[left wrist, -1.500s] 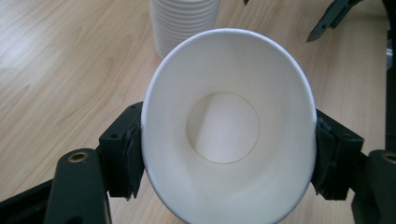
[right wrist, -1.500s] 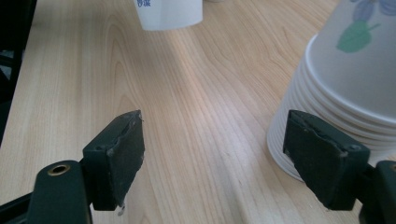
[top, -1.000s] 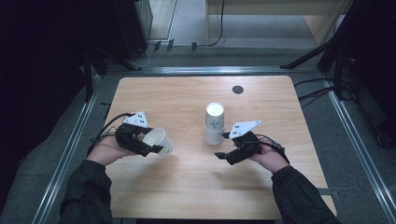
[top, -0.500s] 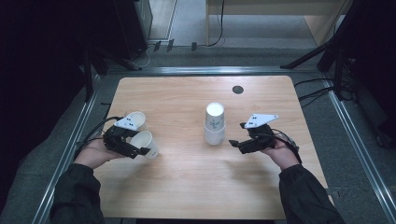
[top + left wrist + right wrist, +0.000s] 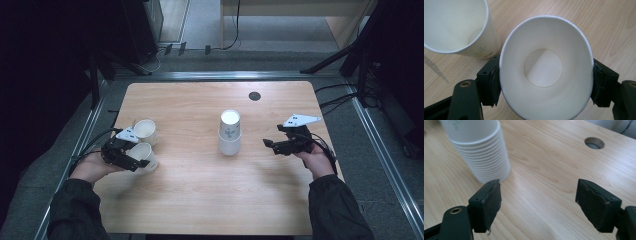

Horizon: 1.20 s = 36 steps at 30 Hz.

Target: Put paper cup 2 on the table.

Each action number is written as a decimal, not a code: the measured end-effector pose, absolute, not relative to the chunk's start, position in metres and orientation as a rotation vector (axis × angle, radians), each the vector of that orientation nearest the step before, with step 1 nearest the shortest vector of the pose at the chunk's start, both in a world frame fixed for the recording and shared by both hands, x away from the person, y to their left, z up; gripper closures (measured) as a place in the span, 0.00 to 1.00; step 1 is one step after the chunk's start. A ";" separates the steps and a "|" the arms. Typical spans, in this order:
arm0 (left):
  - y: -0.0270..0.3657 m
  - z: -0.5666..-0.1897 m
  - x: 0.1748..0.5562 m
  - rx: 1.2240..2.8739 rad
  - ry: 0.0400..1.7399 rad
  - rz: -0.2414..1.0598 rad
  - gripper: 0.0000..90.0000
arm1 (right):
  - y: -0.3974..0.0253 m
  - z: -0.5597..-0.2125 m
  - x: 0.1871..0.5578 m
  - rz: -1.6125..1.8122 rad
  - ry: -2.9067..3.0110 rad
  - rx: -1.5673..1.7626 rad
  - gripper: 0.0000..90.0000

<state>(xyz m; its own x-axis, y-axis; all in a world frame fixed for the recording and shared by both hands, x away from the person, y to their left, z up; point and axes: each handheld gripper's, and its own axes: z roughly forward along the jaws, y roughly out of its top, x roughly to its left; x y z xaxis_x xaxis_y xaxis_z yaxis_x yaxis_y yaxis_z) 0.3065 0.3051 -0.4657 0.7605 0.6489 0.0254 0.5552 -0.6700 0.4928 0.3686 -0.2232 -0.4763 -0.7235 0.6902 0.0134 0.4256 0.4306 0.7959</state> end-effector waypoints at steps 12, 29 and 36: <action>0.304 -0.475 0.308 2.546 0.891 0.315 0.28 | -0.241 -0.489 0.383 1.051 2.310 1.110 0.23; 0.299 -0.478 0.311 2.551 0.889 0.246 0.22 | -0.252 -0.495 0.387 1.013 2.278 1.173 0.23; 0.298 -0.477 0.312 2.528 0.908 0.219 0.18 | -0.256 -0.494 0.386 1.026 2.258 1.189 0.23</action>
<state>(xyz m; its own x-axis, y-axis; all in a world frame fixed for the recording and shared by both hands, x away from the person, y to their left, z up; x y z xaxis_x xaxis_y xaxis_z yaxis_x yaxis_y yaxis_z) 0.3117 0.2984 -0.4772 0.7715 0.6362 -0.0003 0.5659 -0.6861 0.4572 0.3865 -0.2559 -0.4938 -0.5649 0.8252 -0.0022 0.5411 0.3725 0.7539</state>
